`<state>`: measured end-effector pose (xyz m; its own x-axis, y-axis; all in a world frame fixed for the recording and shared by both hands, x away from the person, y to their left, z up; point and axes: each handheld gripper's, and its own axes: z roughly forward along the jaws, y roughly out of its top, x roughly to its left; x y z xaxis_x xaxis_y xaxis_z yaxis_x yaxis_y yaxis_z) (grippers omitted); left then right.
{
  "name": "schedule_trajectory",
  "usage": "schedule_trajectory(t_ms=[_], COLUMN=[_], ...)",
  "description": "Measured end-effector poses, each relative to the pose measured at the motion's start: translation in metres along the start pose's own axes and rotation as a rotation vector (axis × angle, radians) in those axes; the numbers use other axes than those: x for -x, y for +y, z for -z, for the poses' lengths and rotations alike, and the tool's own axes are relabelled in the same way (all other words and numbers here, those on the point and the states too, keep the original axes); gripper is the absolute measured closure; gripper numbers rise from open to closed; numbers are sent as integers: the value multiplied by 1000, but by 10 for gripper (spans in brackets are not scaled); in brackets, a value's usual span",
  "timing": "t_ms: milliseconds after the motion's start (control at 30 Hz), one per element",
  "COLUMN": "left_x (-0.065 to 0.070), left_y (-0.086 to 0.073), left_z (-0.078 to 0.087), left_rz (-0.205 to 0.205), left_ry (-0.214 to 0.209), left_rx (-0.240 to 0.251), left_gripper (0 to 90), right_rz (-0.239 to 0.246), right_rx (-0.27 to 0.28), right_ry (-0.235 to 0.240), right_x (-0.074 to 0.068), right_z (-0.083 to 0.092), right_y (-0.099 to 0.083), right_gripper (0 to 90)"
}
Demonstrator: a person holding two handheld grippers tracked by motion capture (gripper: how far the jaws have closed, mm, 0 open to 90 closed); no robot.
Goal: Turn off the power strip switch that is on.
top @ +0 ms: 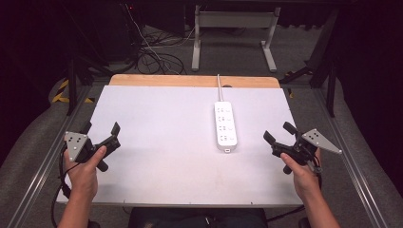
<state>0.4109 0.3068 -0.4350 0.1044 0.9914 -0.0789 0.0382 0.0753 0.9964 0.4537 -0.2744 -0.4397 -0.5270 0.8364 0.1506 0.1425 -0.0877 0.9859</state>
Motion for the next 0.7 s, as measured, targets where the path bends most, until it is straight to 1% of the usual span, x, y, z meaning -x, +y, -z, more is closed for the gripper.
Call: schedule_trajectory(t_ms=[267,300,400,533,600,700], left_x=[1,1,1,2,2,0], left_y=[-1,-1,-1,0,0,-1], left_z=[6,6,9,10,10,7], left_rz=[2,-3,-4,-12,-14,-8], left_ry=[-6,-8,-10,-8,-6,0], left_rx=[-1,0,-2,7,13,17], left_gripper=[62,62,62,59,59,59], right_rz=[6,8,3,22,29,32], right_rx=[-10,-11,-10,-28,-27,-19], right_ry=[-5,-6,-10,5,10,28], right_x=[-2,-2,-3,-6,-7,-7], right_z=[3,3,4,4,3,1], right_y=[-2,-3,-3,-4,-4,-3], right_gripper=[83,84,85,93,94,90])
